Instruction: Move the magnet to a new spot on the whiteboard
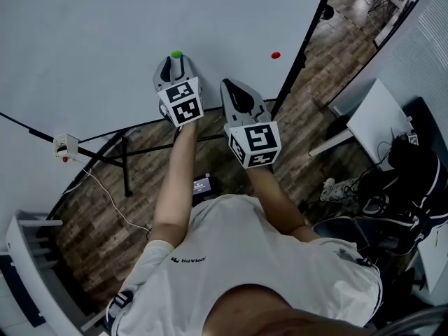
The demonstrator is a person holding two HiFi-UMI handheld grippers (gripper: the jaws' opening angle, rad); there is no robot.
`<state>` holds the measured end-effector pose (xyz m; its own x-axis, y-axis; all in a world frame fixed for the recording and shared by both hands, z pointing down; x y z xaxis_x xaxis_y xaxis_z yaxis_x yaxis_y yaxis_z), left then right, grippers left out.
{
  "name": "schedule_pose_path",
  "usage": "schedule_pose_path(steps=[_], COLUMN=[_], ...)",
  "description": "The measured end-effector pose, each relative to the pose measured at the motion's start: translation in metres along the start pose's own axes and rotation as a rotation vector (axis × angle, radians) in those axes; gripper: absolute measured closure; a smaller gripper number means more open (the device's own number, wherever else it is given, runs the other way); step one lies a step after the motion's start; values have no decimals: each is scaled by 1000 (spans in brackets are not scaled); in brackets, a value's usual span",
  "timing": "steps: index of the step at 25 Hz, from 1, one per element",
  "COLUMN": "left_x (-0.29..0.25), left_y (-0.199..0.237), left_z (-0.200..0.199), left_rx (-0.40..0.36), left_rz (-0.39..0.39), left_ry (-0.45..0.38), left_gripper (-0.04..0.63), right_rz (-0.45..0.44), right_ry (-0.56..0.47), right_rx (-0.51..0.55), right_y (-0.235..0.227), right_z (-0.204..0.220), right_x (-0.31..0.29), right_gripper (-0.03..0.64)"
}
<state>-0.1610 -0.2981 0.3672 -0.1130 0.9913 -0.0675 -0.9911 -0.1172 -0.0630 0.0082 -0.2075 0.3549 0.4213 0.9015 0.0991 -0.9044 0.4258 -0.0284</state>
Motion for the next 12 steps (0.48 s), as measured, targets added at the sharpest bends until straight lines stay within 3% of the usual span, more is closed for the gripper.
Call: schedule_pose_path(steps=[12], left_x=[-10], left_y=[1], left_z=[1], left_rx=[-9], left_rz=[-18], left_ry=[11], left_gripper=[474], right_rz=[4], right_ry=[3], right_rx=[-1], right_y=[1], right_z=[0], right_x=[1], right_gripper=[604])
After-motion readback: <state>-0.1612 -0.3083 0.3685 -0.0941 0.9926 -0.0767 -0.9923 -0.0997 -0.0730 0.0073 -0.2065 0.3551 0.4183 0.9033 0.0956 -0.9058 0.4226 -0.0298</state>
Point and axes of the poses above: the fingertips, and each gripper's own axes: x backward along the fingers, y to its left, z out of its underside, the point moved 7 cm from there along x, backward along the fingers, and after that the axes turned 9 degrees about z, right-handed, at the moved point
